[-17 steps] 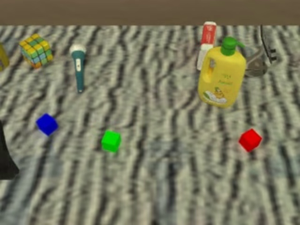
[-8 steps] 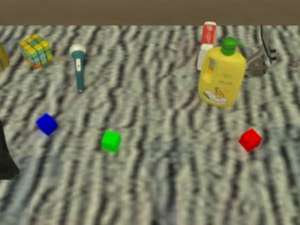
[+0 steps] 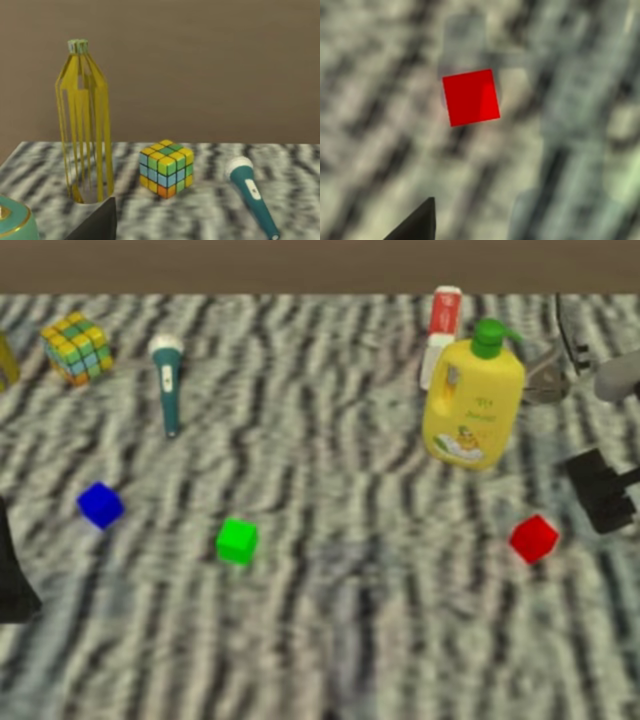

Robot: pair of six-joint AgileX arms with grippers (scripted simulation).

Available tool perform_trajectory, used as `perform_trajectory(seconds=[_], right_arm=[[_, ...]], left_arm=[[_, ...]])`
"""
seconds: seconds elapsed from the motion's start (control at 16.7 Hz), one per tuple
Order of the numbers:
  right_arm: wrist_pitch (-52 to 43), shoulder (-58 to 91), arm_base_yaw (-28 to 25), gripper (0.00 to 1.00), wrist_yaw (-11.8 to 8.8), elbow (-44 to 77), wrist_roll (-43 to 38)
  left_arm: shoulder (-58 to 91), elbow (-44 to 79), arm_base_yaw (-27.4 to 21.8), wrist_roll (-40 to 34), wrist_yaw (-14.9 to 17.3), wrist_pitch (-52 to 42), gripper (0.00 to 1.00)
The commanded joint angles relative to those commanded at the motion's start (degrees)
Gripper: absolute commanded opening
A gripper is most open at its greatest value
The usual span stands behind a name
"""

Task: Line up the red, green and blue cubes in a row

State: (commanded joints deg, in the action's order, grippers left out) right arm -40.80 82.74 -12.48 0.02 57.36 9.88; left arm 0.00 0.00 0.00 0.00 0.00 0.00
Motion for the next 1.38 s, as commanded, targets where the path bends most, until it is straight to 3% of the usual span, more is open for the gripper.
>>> perform_trajectory(seconds=[0.36,0.66,1.08,1.38], right_arm=[[-12.3,25.1,-4.0,1.0,0.0,18.8,3.1],[-16.2,33.4,-5.3,1.0,0.1,25.7,4.2],[-15.1,33.8,-5.1,1.0,0.1,25.0,4.3],[-4.3,39.2,-5.3,1.0,0.1,20.1,4.1]], left_arm=[[0.0,0.0,0.0,0.0,0.0,0.0,1.0],[0.0,0.0,0.0,0.0,0.0,0.0,1.0],[0.0,0.0,0.0,0.0,0.0,0.0,1.0],[0.0,0.0,0.0,0.0,0.0,0.0,1.0]])
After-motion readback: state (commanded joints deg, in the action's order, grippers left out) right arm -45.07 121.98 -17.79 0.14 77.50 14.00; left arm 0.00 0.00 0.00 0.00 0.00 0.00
